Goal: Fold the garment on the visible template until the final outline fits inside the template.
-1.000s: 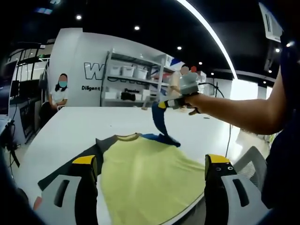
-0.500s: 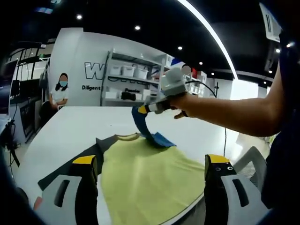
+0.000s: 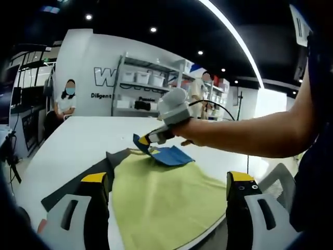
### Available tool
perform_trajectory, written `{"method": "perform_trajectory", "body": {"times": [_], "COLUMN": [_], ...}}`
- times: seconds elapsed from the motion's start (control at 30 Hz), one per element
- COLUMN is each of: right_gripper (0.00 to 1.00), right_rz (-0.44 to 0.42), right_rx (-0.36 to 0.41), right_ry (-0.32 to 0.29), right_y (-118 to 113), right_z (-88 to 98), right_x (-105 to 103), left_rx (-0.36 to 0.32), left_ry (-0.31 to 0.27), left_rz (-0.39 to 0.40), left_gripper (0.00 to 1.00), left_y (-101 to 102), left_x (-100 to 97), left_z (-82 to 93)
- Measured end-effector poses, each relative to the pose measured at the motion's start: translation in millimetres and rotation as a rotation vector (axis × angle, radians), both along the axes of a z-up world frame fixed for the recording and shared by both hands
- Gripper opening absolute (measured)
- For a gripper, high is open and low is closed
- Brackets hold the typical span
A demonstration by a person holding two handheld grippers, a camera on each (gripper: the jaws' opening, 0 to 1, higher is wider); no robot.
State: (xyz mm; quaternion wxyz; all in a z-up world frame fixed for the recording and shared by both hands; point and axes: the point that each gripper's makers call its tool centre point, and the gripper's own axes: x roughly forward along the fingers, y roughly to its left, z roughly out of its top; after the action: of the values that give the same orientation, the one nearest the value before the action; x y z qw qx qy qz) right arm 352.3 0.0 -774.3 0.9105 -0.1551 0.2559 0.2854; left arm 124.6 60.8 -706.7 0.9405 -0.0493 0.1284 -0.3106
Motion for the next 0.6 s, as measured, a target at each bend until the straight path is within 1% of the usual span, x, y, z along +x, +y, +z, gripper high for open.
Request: {"method": "perform_trajectory", "body": {"times": [0.07,0.13,0.17,0.27,0.43,0.47,0.6], "right_gripper": [0.0,0.0,0.0,0.0,0.0,0.0,0.0], "right_rz": [0.011,0.017,0.026,0.037,0.054,0.057,0.065], "right_rx": [-0.003,-0.005,-0.01,-0.012,-0.016,-0.017,-0.014], "right_ry": [0.017,0.024,0.033,0.056,0.077,0.089,0.11], "right_y": [7.9,12.9,18.1,25.3,32.7,35.7,41.5], "right_z": [-10.8,-16.6,-23.4,-35.5,-48.3,-54.3,-63.6], "right_x": [-0.9,-1.1,-2.2,-2.3,-3.7,-4.6,-6.2], "left_rx": [-0.002,-0.003,-0.004,-0.004,-0.003,-0.001,0.0], "left_ry": [0.0,0.002,0.003,0.007,0.012,0.015,0.018], "left_rz": [0.001,0.002,0.003,0.005,0.008,0.008,0.012], "left_gripper": [0.89,0.89,0.89,0.89,0.89,0.89,0.89], "left_y": [-0.6,-0.5,-0.5,-0.6,0.2,0.5,1.3], "left_x": [-0.5,-0.6,-0.7,-0.9,-0.4,0.0,-0.1], "left_z": [1.7,1.7,1.7,0.9,0.6,0.0,-0.4]}}
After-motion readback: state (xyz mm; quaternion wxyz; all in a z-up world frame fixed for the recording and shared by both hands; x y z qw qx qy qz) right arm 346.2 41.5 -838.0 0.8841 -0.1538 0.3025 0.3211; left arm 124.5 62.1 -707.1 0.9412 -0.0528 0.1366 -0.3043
